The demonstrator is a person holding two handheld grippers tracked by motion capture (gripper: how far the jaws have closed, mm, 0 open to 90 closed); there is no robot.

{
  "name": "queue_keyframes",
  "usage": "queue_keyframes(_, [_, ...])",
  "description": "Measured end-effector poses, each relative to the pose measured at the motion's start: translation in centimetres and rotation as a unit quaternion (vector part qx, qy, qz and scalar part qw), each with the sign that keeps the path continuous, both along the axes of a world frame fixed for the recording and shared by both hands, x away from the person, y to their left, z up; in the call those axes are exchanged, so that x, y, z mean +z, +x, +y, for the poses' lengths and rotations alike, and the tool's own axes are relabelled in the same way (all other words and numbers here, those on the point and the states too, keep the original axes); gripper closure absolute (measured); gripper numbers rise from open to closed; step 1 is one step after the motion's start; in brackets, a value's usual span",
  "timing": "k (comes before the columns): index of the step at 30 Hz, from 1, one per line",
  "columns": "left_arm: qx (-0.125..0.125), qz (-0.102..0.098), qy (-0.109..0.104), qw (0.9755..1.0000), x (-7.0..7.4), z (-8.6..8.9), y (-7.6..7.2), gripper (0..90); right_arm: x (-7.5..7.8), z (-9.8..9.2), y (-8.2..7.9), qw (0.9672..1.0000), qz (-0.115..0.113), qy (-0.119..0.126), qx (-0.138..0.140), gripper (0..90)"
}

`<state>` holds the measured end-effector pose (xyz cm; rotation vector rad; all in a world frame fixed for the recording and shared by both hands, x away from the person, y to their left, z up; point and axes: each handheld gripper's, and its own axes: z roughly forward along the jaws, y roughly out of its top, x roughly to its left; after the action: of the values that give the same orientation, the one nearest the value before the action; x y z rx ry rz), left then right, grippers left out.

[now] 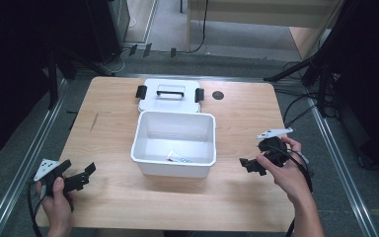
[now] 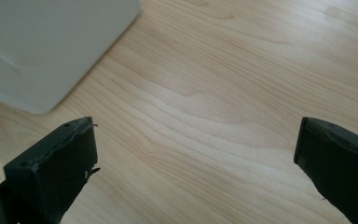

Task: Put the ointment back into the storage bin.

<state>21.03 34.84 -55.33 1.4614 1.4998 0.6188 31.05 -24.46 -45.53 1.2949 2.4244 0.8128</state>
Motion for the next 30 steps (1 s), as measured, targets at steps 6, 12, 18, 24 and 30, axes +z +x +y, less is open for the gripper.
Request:
queue_keyframes(6, [0.001, 0.0, 0.001, 1.0, 0.0, 0.0, 0.0, 0.0, -2.7, -2.3, -0.8, 0.9984, -0.024, 0.034, -0.04, 0.0])
queue_keyframes(12, [0.002, -0.001, 0.005, 1.0, 0.0, -0.1, 0.0, 0.0, -4.7, -3.8, -1.8, 0.9969, -0.032, 0.043, -0.057, 0.0])
queue_keyframes(18, [0.003, -0.003, 0.009, 1.0, 0.0, -0.2, 0.0, 0.0, -6.2, -5.7, -2.9, 0.9933, -0.047, 0.064, -0.084, 0.0])
queue_keyframes(24, [0.003, -0.002, 0.009, 1.0, 0.0, -0.2, 0.0, 0.0, -6.9, -7.3, -4.0, 0.9909, -0.058, 0.071, -0.099, 0.0])
queue_keyframes(30, [0.003, -0.003, 0.012, 0.9999, 0.0, -0.3, 0.0, 0.0, -7.8, -8.7, -5.0, 0.9885, -0.062, 0.074, -0.117, 0.0])
